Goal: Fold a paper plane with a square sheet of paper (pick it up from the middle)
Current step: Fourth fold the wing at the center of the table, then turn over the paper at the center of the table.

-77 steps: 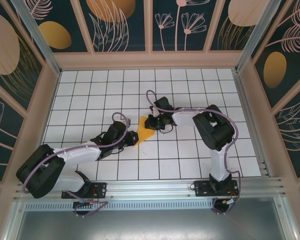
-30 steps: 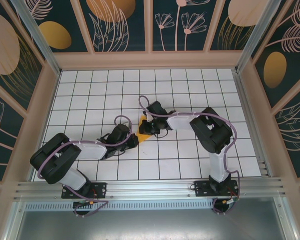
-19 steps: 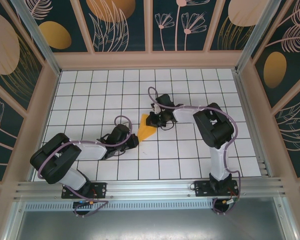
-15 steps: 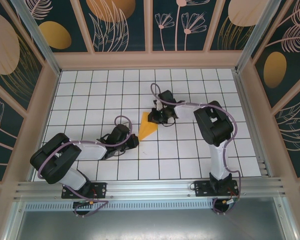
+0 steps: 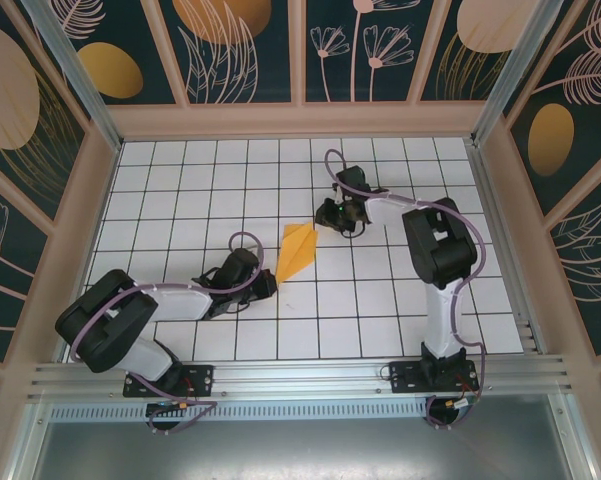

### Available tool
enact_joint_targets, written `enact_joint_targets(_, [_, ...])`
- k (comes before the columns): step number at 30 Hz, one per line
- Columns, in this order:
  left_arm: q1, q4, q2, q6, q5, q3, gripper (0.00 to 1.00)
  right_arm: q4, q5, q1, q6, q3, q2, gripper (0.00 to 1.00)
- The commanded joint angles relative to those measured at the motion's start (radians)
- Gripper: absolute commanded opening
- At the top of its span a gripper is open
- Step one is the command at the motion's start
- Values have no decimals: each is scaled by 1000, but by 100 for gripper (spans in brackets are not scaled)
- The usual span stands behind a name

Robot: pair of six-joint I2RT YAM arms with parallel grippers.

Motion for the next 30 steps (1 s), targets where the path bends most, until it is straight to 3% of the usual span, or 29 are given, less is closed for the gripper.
enact_joint_targets(1, [-4,-57,-79,0,5,21,13,35,-31,26,39,-99,-136,37])
enact_joint_targets(4, [-3,-41,-136,-19,-44,25,26,83,-47,53,71,-171,-200,46])
enact_joint_targets(10, [21,-1,-128,-51,-111,40,43,140,-67,115,115,-236,-231,53])
enact_joint_targets(19, [46,46,-76,-75,-136,54,55,175,-95,183,110,-176,-138,48])
enact_joint_targets(30, [78,40,-115,-81,-133,18,73,275,-163,186,105,-182,-89,39])
